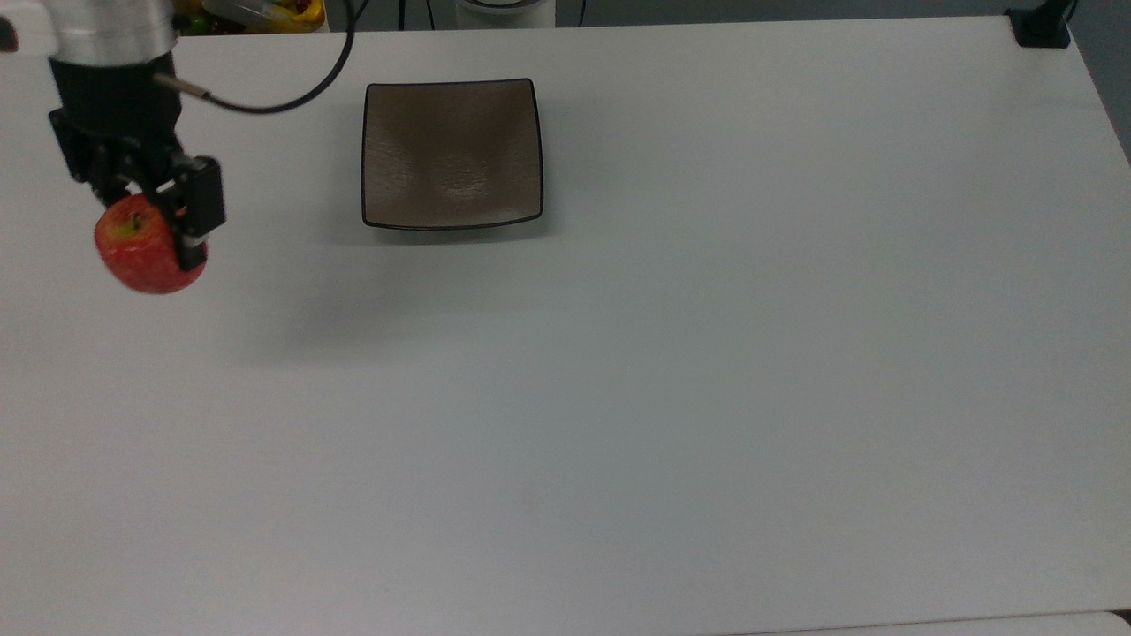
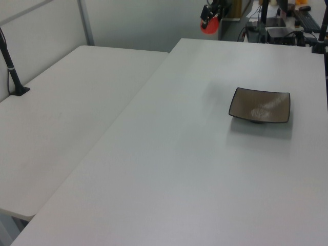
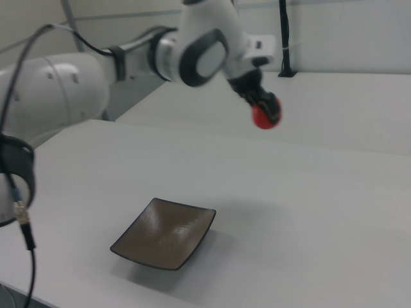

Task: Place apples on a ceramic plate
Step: 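Lift the apple and carry it over the brown square plate, then lower the apple onto the plate and open the gripper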

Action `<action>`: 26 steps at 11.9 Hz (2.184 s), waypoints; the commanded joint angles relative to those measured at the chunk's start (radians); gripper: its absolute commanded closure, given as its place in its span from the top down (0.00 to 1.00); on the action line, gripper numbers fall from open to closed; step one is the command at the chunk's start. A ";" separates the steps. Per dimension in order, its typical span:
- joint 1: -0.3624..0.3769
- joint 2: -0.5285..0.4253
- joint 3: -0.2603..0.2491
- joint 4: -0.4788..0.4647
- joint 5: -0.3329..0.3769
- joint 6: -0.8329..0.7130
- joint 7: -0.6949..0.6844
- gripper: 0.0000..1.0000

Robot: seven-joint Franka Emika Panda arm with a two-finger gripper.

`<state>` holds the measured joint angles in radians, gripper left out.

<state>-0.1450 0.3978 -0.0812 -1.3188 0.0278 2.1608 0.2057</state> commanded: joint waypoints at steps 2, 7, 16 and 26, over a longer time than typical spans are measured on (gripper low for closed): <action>0.059 -0.256 0.069 -0.200 0.006 -0.256 -0.121 0.03; 0.156 -0.439 0.070 -0.514 0.009 -0.312 -0.501 0.06; 0.150 -0.438 0.072 -0.891 0.015 0.045 -0.632 0.08; 0.154 -0.392 0.074 -0.971 0.015 0.119 -0.646 0.51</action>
<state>0.0038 0.0030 -0.0031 -2.2764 0.0288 2.2700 -0.4119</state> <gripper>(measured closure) 0.273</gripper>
